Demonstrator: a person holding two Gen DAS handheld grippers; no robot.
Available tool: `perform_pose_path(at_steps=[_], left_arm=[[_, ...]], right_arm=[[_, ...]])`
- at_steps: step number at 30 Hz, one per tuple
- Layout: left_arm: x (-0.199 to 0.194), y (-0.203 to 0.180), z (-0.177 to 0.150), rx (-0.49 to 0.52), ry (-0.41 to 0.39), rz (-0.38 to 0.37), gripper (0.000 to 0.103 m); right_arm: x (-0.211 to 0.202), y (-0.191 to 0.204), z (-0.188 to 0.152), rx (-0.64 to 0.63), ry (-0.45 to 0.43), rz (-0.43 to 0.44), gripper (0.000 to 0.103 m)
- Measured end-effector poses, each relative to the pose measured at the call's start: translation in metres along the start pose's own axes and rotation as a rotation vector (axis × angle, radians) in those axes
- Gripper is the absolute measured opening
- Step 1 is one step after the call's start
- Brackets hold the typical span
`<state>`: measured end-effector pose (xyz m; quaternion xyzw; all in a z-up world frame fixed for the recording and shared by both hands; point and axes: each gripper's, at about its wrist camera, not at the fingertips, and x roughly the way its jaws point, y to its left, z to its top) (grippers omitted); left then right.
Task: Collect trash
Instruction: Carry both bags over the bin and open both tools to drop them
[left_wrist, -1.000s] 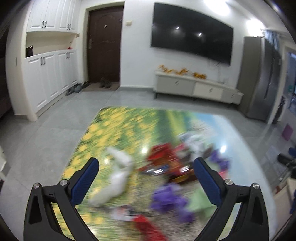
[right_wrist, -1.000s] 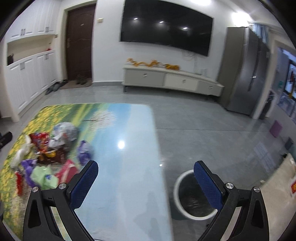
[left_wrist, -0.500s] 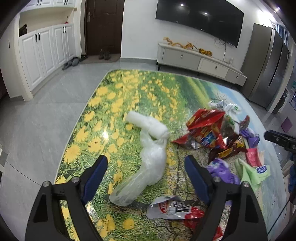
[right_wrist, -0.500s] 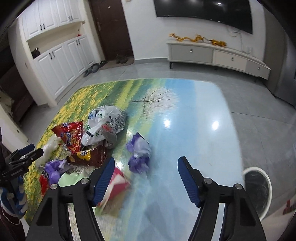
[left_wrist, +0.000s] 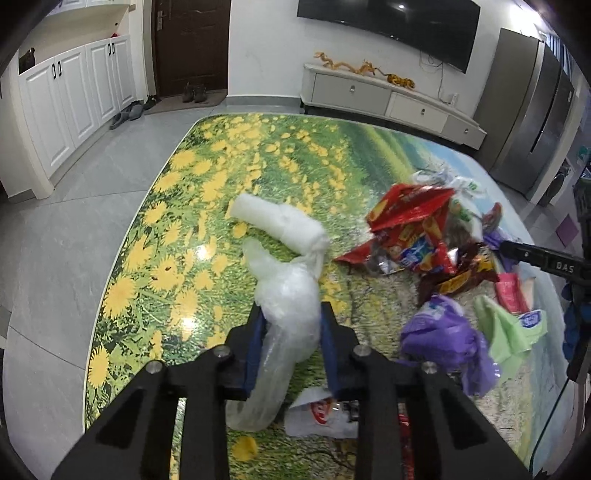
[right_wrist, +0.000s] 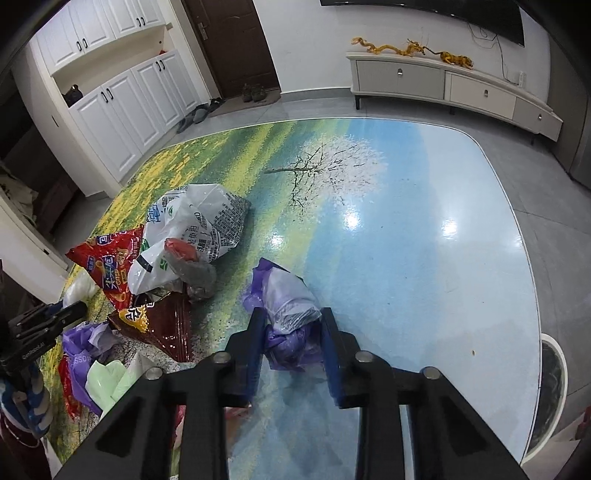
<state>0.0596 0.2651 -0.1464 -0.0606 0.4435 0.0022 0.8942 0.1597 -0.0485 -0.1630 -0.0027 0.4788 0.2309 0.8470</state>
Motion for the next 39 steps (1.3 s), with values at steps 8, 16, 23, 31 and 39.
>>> perform_pose_path(at_steps=[8,16,23,31,39], left_arm=[[-0.041,-0.017,0.015,0.01,-0.073,0.018,0.026],[-0.074,-0.108,0.045,0.138,-0.134,-0.081,0.026],[-0.058,-0.247,0.065,0.315,-0.091,-0.25,0.027],[-0.01,-0.412,0.061,0.467,0.033,-0.417,0.027],[0.05,-0.508,0.05,0.493,0.167,-0.475,0.027]], right_arm=[[-0.032,-0.008,-0.005,0.028,-0.085,0.066,0.026],[-0.092,-0.042,-0.019,0.097,-0.211,0.109,0.026],[-0.156,-0.129,-0.057,0.216,-0.308,-0.045,0.026],[-0.182,-0.243,-0.113,0.366,-0.268,-0.315,0.026],[-0.157,-0.315,-0.148,0.472,-0.182,-0.39,0.028]])
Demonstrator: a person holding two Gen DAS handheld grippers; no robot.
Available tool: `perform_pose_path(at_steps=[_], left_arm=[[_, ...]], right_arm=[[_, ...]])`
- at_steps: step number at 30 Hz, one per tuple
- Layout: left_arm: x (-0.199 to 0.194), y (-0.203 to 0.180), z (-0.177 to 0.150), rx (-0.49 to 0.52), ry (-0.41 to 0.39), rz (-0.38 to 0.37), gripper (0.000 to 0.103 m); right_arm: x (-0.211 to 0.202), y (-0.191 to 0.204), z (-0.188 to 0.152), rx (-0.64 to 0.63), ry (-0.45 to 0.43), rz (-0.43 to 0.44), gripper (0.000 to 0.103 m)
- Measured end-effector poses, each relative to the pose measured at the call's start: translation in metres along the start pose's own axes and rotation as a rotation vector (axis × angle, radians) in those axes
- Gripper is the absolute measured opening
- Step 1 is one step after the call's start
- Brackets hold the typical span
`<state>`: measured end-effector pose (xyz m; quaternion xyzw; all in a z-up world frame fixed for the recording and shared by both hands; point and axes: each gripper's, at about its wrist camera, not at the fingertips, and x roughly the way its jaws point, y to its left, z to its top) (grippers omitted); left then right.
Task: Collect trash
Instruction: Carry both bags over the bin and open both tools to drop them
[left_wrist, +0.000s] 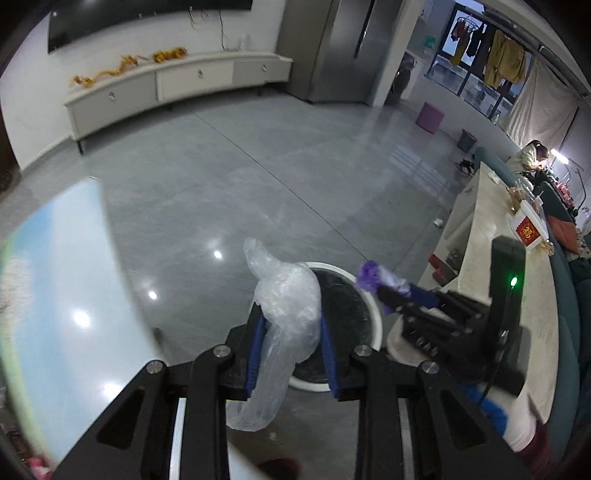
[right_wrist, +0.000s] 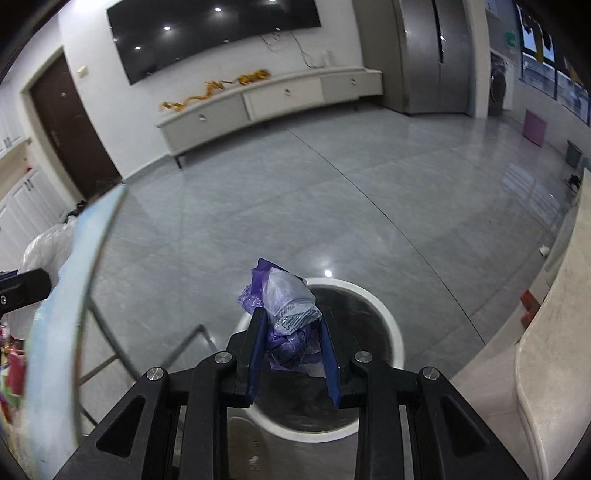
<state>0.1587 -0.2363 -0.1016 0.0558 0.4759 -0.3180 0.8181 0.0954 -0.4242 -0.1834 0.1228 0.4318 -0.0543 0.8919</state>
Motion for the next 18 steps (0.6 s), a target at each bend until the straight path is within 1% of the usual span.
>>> perform_pose_path(at_steps=[2,4,5,6,9,11,16,18], left_arm=[[0.018,-0.006,0.006,-0.019,0.026,-0.039,0.029],[0.033,-0.008,0.014,-0.036,0.051,-0.073,0.036],[0.038,-0.009,0.016,-0.045,0.056,-0.083,0.047],[0.041,-0.008,0.018,-0.05,0.055,-0.085,0.055],[0.041,-0.007,0.023,-0.072,0.052,-0.101,0.057],[0.038,-0.006,0.023,-0.074,0.043,-0.104,0.057],[0.002,-0.004,0.014,-0.04,-0.034,-0.041,0.057],[-0.019,0.0,0.008,-0.039,-0.078,-0.017,0.057]], right_arm=[[0.011,-0.009,-0.002,0.017,0.014,-0.002,0.028],[0.021,-0.016,-0.002,0.03,0.031,-0.009,0.031],[0.026,-0.019,-0.003,0.035,0.039,-0.016,0.038],[0.028,-0.02,-0.004,0.038,0.044,-0.024,0.044],[0.034,-0.027,-0.005,0.055,0.053,-0.038,0.048],[0.03,-0.028,-0.009,0.065,0.052,-0.041,0.05],[0.011,-0.025,-0.007,0.081,0.016,-0.023,0.05],[-0.004,-0.016,-0.002,0.092,-0.02,0.001,0.052]])
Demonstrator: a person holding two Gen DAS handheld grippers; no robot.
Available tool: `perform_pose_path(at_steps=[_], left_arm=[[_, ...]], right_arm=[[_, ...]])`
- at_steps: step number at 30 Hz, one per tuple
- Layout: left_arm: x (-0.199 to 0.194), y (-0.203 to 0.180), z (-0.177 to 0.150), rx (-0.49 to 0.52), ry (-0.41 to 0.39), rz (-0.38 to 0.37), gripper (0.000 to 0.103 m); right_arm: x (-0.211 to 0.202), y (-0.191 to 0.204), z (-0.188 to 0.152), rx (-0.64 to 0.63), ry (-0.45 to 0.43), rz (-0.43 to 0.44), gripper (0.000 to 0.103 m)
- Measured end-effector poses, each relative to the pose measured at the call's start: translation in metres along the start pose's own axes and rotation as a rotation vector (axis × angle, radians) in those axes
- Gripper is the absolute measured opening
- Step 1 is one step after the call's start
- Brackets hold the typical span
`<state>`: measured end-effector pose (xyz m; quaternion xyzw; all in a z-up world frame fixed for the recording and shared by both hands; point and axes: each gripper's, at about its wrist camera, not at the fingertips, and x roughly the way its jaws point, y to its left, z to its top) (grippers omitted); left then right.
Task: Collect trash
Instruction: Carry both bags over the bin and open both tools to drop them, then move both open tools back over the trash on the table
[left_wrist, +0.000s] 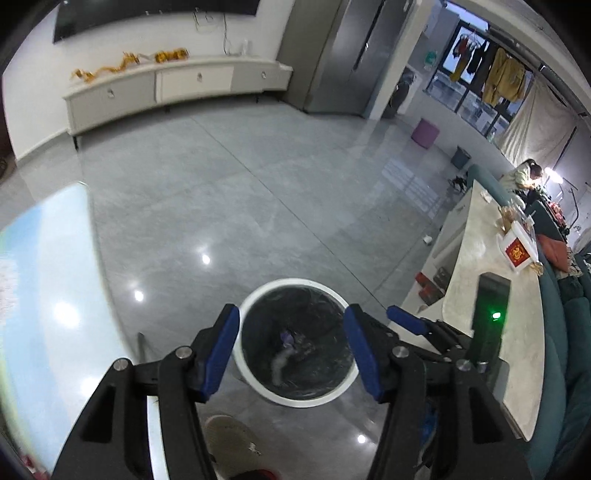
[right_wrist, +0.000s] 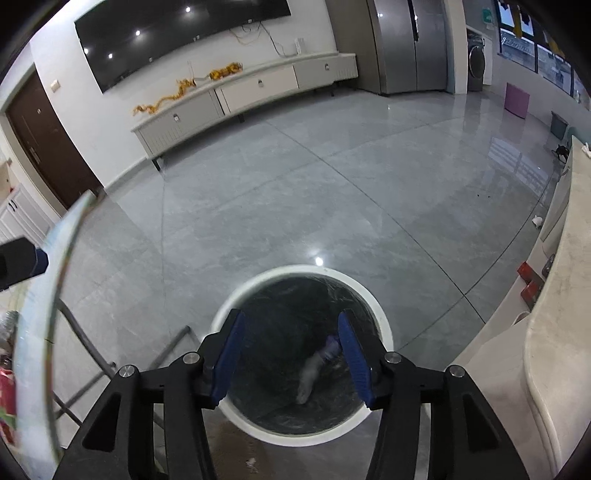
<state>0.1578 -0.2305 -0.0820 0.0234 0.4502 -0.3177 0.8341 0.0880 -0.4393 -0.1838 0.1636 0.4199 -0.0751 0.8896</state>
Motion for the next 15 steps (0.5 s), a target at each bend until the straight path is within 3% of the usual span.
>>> perform_pose_path(at_steps=[9,15], left_arm=[[-0.093,0.029,-0.036,0.016,-0.158,0.119,0.057],[-0.154,0.084,-0.076,-0.018,-0.21,0.205,0.057]], right_arm=[[-0.076,0.082,0.004,-0.091,-0.14,0.148,0.057],[-0.114,0.154,0.0,-0.202,-0.194,0.261,0.058]])
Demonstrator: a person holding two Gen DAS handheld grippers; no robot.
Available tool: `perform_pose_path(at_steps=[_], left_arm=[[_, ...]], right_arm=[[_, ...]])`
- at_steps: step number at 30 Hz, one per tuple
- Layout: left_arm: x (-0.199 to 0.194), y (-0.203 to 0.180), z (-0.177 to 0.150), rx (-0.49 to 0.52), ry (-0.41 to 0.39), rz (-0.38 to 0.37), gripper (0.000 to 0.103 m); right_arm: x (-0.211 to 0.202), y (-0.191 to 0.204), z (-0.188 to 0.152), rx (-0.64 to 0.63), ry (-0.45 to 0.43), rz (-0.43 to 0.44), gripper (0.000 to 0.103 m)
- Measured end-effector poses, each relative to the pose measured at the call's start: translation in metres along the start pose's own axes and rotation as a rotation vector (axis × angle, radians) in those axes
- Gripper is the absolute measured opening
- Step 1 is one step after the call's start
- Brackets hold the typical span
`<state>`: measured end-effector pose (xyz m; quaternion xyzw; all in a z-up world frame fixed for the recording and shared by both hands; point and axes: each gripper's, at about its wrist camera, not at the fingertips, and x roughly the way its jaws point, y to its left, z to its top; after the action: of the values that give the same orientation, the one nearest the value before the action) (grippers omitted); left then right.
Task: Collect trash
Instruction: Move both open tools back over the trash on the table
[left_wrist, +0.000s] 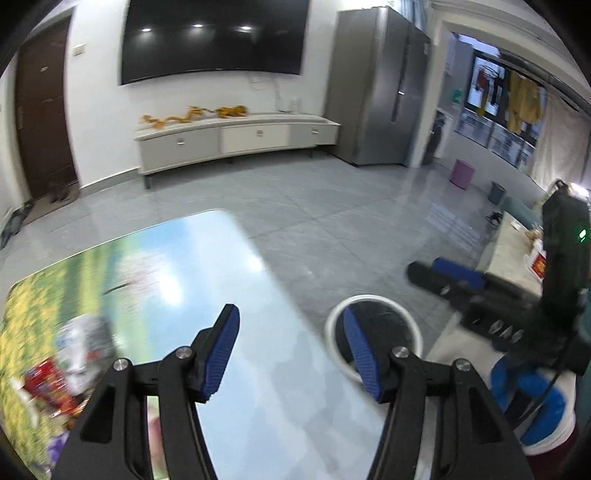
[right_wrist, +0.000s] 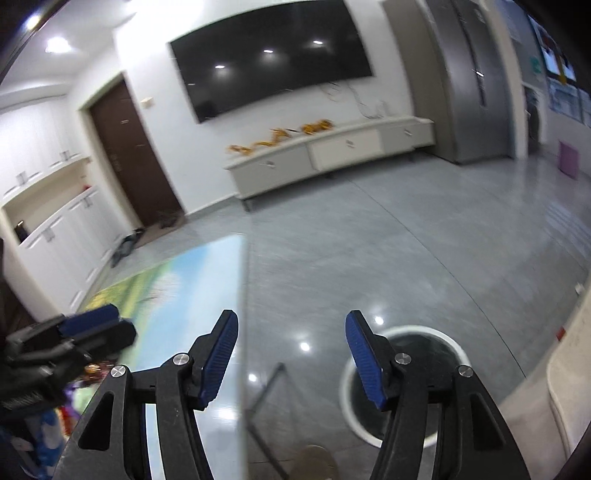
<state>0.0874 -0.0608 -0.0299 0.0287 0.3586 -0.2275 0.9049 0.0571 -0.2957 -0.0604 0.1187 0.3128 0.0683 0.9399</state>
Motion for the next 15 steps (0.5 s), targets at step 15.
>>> perform_pose_path(at_steps=[15], left_arm=[[-0.093,0.229,-0.101,-0.283,0.046,0.365,0.057]], right_arm=[[0.065,0.136,-0.028,-0.082,0.255,0.284,0.058]])
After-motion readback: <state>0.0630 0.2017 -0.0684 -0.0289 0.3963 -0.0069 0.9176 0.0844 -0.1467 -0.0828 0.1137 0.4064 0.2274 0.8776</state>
